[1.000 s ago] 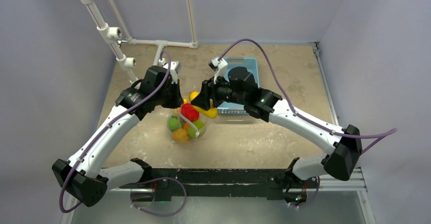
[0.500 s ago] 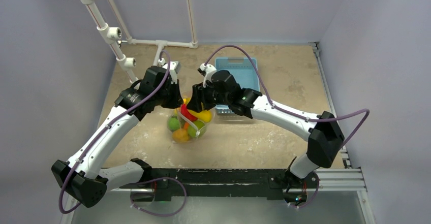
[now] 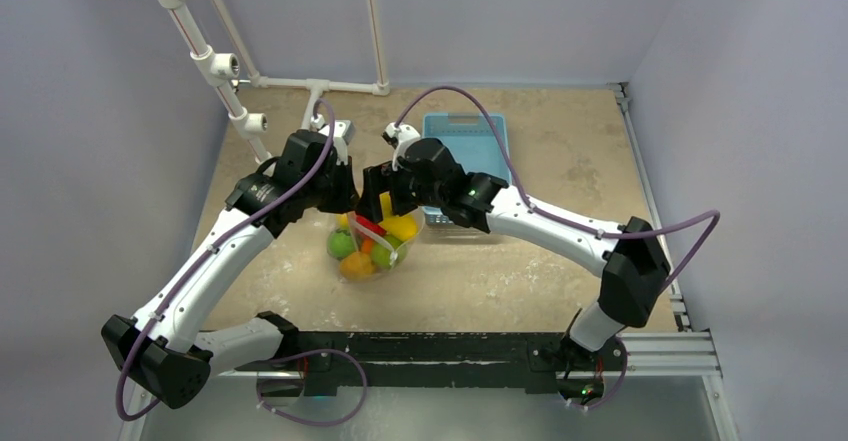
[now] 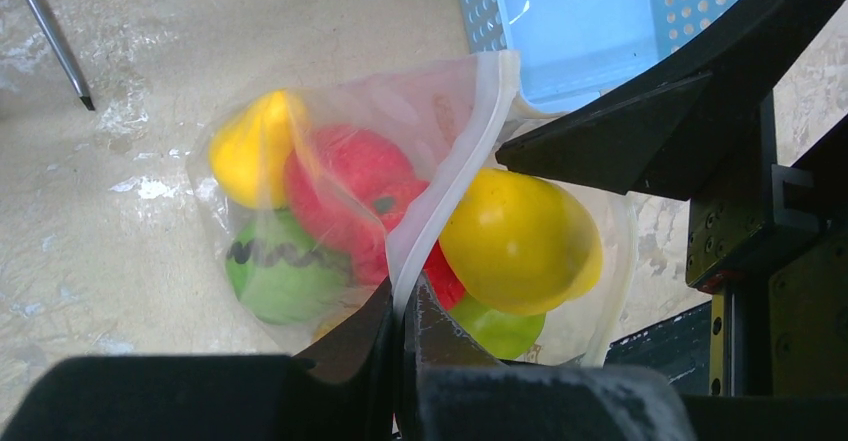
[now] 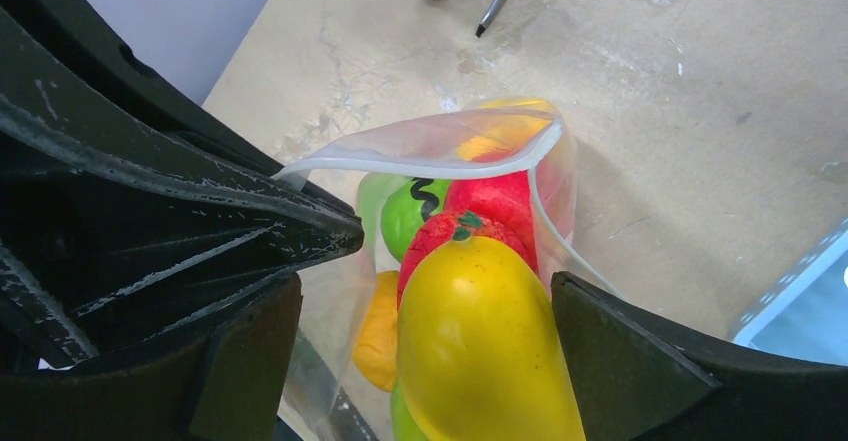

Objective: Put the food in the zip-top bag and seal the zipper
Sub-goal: Place the fake fruit in the zipper food storage bag, then adjust the zipper food storage bag at the center of the board.

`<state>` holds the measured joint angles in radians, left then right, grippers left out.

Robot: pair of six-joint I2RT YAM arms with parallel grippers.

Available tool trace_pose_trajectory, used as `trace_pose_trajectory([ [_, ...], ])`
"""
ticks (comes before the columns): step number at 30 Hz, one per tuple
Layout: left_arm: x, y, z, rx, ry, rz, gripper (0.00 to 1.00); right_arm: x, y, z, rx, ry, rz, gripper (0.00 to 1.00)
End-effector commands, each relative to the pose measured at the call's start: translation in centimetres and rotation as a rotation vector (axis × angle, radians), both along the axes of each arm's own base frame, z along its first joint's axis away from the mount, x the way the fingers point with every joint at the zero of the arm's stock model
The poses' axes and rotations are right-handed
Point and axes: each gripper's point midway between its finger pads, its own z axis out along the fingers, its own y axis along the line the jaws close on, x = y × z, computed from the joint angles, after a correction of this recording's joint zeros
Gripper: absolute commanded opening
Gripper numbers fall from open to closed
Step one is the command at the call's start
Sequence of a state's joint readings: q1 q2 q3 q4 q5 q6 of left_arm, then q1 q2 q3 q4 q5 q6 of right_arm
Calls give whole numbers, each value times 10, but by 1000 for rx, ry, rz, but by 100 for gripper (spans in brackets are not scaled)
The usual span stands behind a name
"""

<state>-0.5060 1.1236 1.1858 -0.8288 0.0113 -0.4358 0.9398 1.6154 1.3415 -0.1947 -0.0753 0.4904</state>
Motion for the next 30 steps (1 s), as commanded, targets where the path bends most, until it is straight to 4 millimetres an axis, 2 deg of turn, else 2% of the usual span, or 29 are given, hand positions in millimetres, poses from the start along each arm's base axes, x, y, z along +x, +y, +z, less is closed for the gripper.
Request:
trace_pose_trajectory([
  [1,2,-7,12,-48,-35,-3,0,10,-5,54,90,-82,-68,96],
  [7,3,-7,13,-47,-35,-2,0,11,-25,71,88,-103,-145,96],
  [14,4,-7,12,-47,-34,-3,0,-2,-55,65,73,-50,-216,92],
  [24,4,-8,12,-48,-34,-3,0,-16,-83,23,-4,37,-284,73],
  [30,4,-7,12,-48,-34,-4,0,-17,-99,-4,-57,84,-332,62],
])
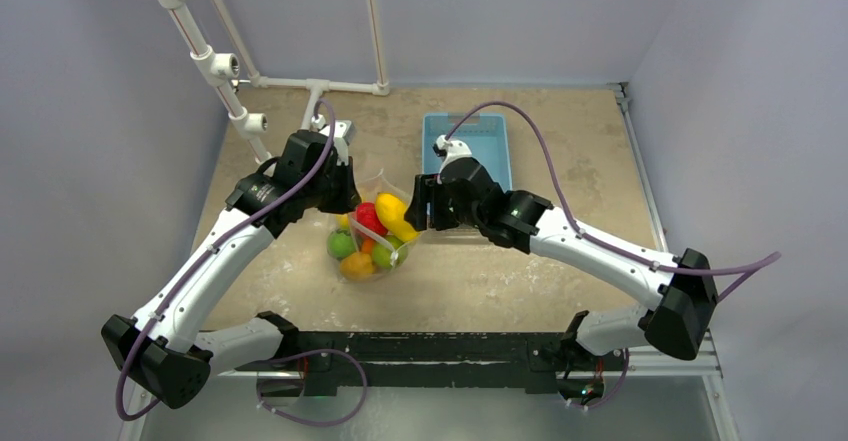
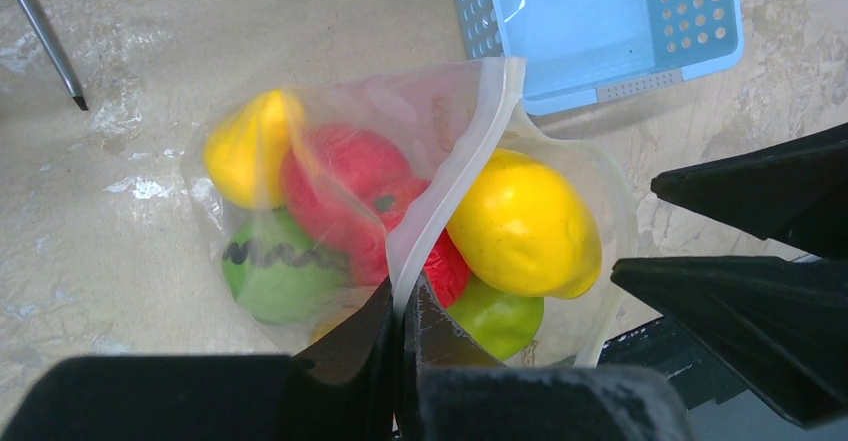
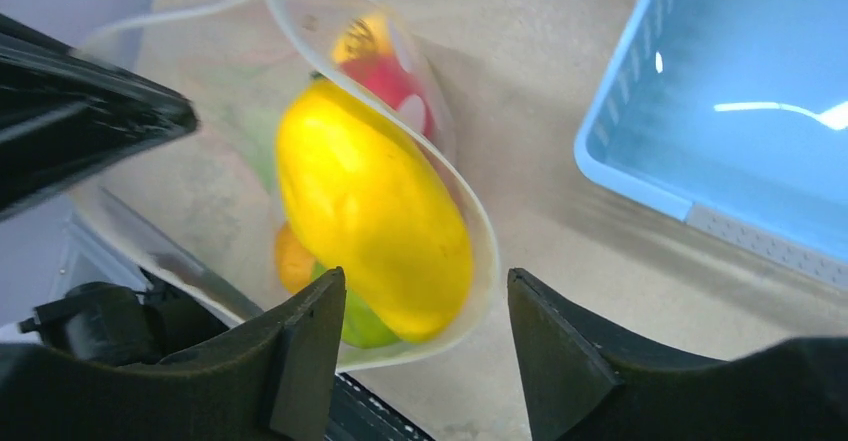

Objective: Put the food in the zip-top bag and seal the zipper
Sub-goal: Adjust the zipper food storage bag at the center of the board.

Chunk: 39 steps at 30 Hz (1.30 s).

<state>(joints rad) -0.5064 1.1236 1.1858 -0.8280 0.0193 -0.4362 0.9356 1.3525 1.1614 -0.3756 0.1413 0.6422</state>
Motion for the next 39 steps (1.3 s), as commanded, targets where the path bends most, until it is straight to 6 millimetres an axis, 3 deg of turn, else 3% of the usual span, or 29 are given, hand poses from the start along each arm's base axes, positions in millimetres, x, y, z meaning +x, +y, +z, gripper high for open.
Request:
trace_pose_trajectory([
  [1,4,-6,12,-43,-36,3,0,3,-15,-2,6,14,-70,61],
  [11,3,-6,13,-47,-36,3,0,12,-25,-9,21,26,-102,49],
  [29,1,-4,15,-45,-40,2,0,21,-8,-34,26,58,-51,38],
  [36,-1,-2,15,-40,-42,7,0,23,0,-46,18,75,-32,28],
  [39,-1,-2,15,-39,-40,8,0,24,0,-44,16,68,-32,16],
])
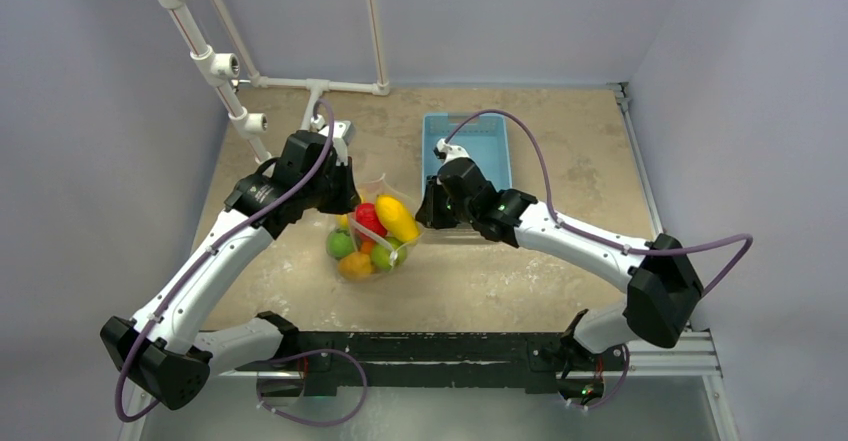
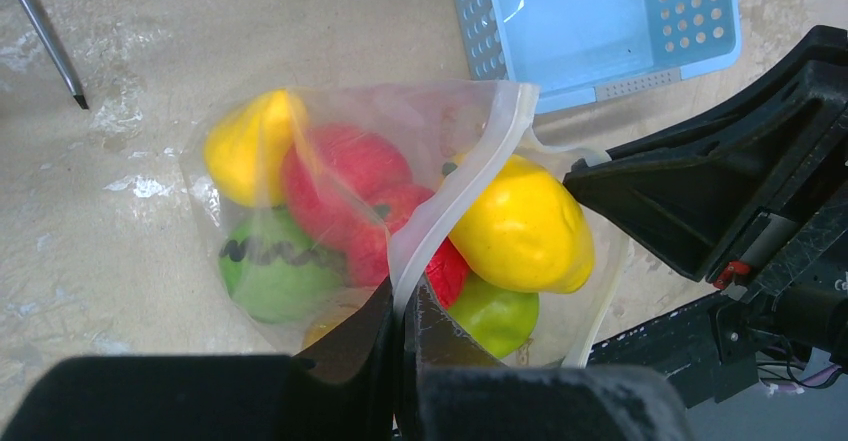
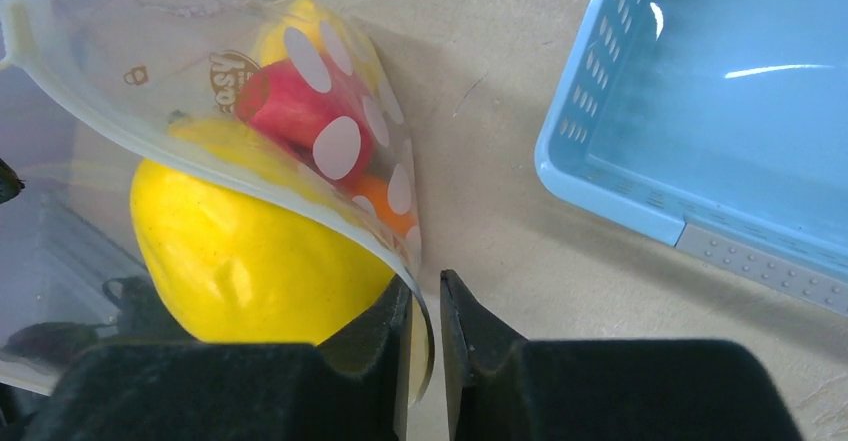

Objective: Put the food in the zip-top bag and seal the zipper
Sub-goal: Adjust the zipper food storage bag at the center of the board.

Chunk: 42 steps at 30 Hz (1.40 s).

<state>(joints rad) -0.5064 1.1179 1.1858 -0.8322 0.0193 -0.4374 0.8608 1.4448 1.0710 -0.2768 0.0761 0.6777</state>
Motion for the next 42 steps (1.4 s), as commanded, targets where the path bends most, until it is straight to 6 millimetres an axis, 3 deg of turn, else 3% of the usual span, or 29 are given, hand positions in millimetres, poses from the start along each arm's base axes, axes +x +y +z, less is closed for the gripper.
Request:
trace_pose_trajectory([
  [1,0,-2,14,-37,-39,7,0,5,4,14,35,-37,7,10],
  [2,0,-2,15,-37,-40,8,0,7,4,19,36,-46,2,0],
  [19,0,9,19,3,-60,37,0,21,-10,152,107,-254,-45,0],
  [21,1,9,14,5,-57,38,0,21,-10,147,103,-259,-37,0],
  [27,0,-1,-31,3,30,14,0,19,-4,63,-3,-147,-6,0],
  [29,-2,-3,-38,-7,43,8,0,18,-5,51,-17,-127,-10,0],
  [33,-2,-5,-27,-15,29,-9,0,26,-6,81,7,-179,-42,0],
  [39,1,-1,34,-57,-95,9,0,35,-7,149,64,-288,-67,0],
  [42,4,5,39,-43,-124,32,0,38,-10,154,66,-312,-81,0],
])
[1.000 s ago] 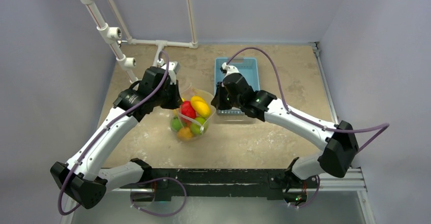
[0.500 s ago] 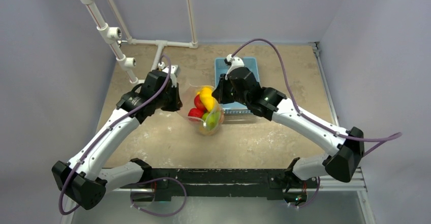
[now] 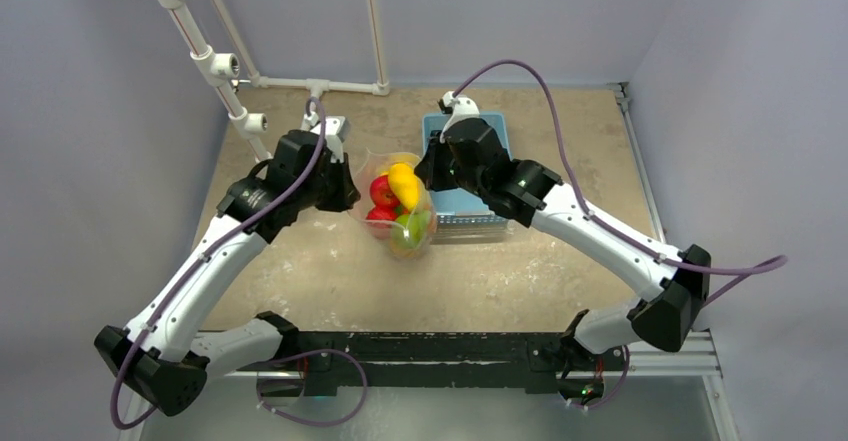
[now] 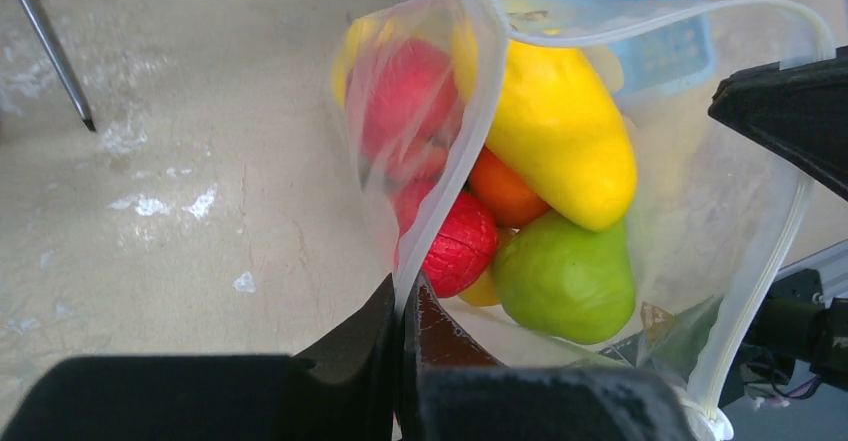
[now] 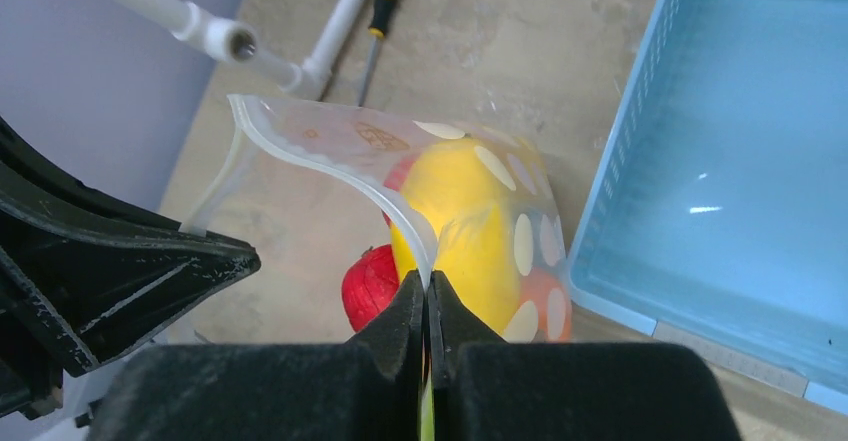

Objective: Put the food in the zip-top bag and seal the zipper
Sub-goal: Adjust the zipper food storage bag at the center of the board.

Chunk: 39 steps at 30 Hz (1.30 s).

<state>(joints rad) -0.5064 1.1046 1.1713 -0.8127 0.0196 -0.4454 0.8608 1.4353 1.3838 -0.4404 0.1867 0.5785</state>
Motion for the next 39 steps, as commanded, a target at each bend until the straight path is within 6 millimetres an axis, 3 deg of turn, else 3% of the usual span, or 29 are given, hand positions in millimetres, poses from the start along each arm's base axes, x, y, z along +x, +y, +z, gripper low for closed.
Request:
trace_pose_trajectory([
  [1,4,7,33,-17,-104,34,0,7,-10,39,38,-96,-36,0],
  [5,0,3,17,-24,-57,24,0,6,-4,21,25,-53,-22,0],
  [16,-4,-5,32,-83,-68,-4,0,-3,12,29,58,-92,98,0],
  [21,-13,-7,24,-127,-31,15,0,4,21,36,31,-137,136,0],
  [28,-22,-7,25,-203,-8,74,0,15,35,22,-29,-153,184,0],
  [32,-26,-7,10,-234,29,116,0,20,39,12,-51,-147,187,0],
  [35,-27,-7,3,-259,41,139,0,20,41,11,-53,-146,191,6],
  [39,-28,-8,-1,-279,51,158,0,17,39,26,-32,-170,190,17],
])
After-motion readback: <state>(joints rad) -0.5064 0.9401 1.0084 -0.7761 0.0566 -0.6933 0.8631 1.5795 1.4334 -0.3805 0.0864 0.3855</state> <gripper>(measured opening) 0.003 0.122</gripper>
